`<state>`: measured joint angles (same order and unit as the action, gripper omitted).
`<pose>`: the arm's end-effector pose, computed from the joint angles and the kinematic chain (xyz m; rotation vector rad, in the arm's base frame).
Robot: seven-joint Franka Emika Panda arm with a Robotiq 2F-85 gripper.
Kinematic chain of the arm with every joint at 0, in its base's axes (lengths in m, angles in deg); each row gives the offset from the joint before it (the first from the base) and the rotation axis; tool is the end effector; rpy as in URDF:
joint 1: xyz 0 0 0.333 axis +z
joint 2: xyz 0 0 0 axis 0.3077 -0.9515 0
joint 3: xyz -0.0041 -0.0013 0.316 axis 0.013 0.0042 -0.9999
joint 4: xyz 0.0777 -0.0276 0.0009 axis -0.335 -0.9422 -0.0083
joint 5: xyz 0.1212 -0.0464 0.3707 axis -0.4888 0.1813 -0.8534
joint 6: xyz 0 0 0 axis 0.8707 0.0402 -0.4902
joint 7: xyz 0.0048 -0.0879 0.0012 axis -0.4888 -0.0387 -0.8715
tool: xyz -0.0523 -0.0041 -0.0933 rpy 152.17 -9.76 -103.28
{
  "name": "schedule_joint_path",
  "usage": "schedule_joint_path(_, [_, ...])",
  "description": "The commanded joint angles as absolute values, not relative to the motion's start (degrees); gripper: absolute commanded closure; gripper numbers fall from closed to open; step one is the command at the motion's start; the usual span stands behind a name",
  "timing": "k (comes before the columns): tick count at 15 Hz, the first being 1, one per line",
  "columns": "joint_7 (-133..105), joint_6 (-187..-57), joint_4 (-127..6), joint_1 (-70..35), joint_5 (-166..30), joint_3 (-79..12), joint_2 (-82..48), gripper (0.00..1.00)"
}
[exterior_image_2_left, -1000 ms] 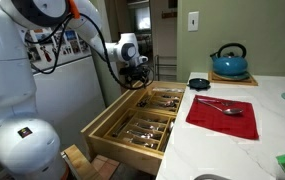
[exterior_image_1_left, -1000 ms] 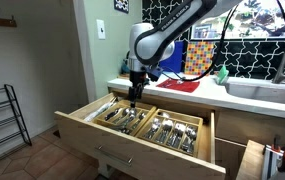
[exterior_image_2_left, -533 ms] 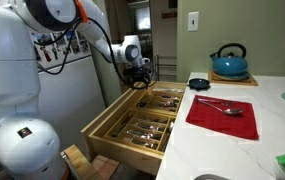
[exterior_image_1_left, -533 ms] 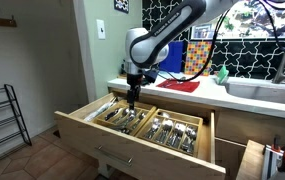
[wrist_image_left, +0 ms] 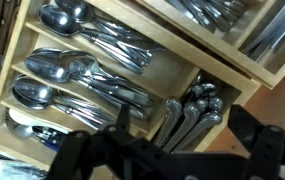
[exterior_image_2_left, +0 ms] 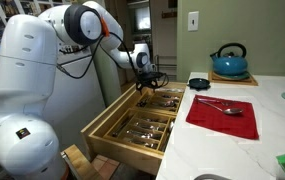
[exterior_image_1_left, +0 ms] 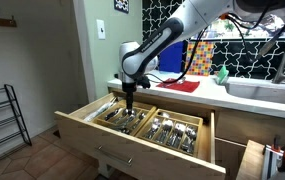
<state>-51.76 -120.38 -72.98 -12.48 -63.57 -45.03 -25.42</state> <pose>0.6346 0.1376 0.3049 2.7942 1.3111 0.0863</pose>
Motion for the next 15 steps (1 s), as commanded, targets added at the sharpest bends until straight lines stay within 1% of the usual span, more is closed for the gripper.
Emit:
schedule_joint_path(1, [-59.3, -119.0, -68.0, -13.7, -61.5, -46.6, -30.6, 0.00])
schedule_joint_path(6, [-71.3, -119.5, -66.0, -14.7, -63.0, -48.5, -33.8, 0.00])
schedule_joint_path(7, [-67.0, -120.2, -67.4, -13.5, -62.7, -47.1, -32.4, 0.00])
schedule_joint_path(12, [-69.8, -120.2, -66.7, -13.9, -62.9, -47.7, -33.3, 0.00])
schedule_joint_path(15, [-75.7, -119.7, -66.1, -14.3, -62.3, -48.7, -34.6, 0.00])
